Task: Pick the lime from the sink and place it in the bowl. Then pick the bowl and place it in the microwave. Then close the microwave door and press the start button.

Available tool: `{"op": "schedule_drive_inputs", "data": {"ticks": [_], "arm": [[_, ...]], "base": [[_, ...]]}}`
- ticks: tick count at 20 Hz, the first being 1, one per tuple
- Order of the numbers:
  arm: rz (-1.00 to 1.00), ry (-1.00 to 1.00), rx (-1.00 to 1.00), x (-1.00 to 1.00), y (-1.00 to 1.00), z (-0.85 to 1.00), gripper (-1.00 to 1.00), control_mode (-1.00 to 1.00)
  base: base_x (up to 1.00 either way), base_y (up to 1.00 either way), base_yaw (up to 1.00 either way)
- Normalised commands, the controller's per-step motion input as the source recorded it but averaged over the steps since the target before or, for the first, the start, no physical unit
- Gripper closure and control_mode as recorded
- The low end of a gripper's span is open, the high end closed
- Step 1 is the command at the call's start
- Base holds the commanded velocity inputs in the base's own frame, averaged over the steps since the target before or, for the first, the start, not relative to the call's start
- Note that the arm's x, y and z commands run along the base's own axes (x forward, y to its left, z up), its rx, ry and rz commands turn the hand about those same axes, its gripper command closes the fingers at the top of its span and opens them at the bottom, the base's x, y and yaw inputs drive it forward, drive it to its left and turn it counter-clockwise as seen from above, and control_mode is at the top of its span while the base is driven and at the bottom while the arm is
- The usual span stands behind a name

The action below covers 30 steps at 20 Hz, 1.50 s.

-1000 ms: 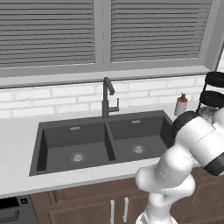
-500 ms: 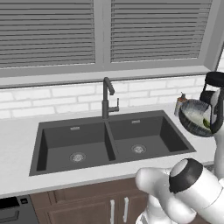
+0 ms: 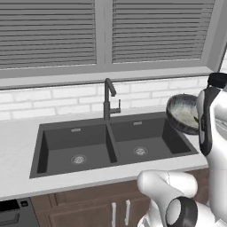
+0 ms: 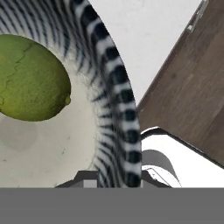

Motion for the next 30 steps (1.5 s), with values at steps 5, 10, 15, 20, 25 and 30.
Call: {"op": "schedule_drive_inputs", "data": {"ticks": [5, 10, 15, 20, 25, 30], "arm": [[0.19, 0.13, -0.03, -0.14, 0.2, 0.39, 1.0, -1.0], [0.11, 0.07, 0.0, -0.15, 0.24, 0.12, 1.0, -1.0], [0.11, 0.02, -0.01, -0.03, 0.23, -0.06, 1.0, -1.0], [0.0, 0.0, 0.0, 0.0, 0.0, 0.0, 1.0, 1.0], [0.0, 0.0, 0.0, 0.0, 0.0, 0.0, 1.0, 1.0], [0.0, 0.0, 0.0, 0.0, 0.0, 0.0, 1.0, 1.0]], "base": [[0.0, 0.0, 0.0], [0.0, 0.0, 0.0], [0.0, 0.0, 0.0], [-0.4, 0.15, -0.05], [-0.51, 0.14, -0.29], [-0.53, 0.1, -0.56]]}}
